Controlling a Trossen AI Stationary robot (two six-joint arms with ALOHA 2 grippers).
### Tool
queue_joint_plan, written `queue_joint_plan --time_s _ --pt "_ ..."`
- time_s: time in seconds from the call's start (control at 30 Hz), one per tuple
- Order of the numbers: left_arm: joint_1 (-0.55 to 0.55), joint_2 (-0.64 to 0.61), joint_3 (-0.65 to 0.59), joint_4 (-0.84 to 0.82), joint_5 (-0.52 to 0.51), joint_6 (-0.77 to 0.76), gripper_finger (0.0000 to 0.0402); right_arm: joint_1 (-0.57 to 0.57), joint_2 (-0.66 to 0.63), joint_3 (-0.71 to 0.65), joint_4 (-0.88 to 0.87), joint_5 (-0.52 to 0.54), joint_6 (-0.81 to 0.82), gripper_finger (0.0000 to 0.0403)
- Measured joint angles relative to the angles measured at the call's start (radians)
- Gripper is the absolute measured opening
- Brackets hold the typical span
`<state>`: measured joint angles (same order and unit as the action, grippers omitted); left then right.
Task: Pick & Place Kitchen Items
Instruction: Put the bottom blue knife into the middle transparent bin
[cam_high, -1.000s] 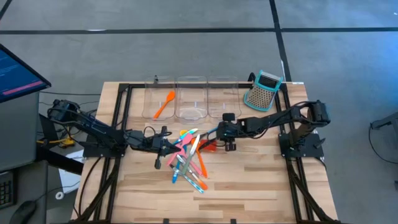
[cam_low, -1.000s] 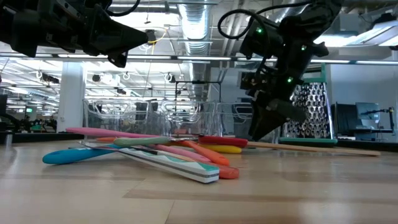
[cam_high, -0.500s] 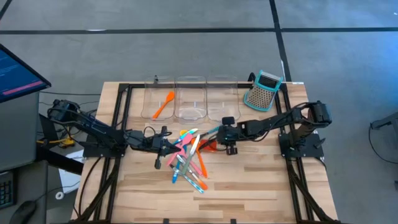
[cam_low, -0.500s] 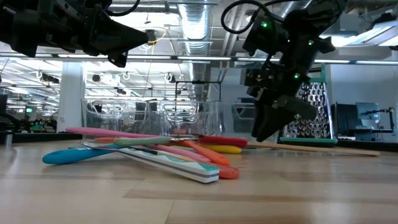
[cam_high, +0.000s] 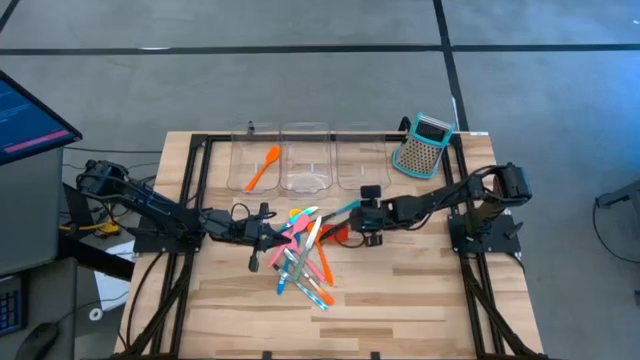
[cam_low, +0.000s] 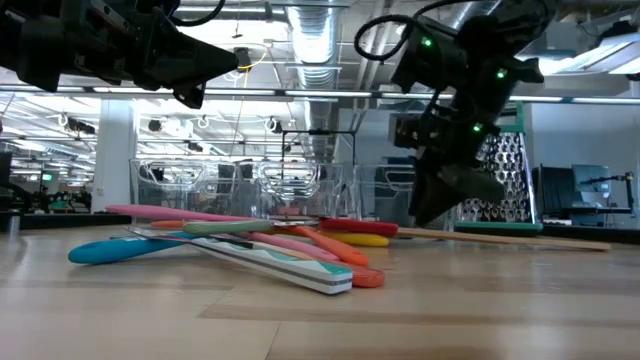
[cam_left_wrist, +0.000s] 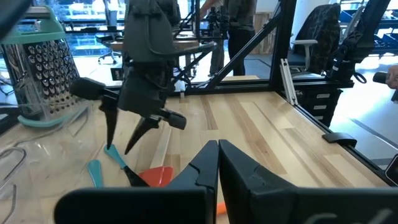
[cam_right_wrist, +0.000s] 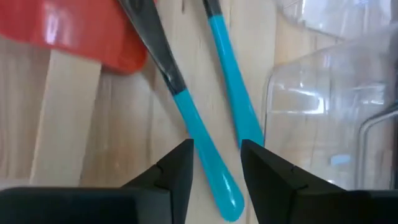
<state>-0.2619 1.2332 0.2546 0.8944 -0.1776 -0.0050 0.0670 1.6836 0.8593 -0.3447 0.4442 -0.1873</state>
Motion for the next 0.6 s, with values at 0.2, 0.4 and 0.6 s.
queue_joint_plan --time_s 0.2,0.4,0.6 --pt "0.0 0.0 0.0 0.0 0.0 0.0 0.0001 -0.006 0.0 0.039 0.0 0.0 -0.028 0.0138" --pt "0.0 0.0 0.0 -0.001 0.0 0.0 0.0001 0.006 0.0 0.077 -0.061 0.001 -0.028 0.0137" --pt "0.0 0.0 0.0 -0.002 0.0 0.0 0.0001 0.052 0.003 0.084 -0.07 0.023 -0.01 0.0137"
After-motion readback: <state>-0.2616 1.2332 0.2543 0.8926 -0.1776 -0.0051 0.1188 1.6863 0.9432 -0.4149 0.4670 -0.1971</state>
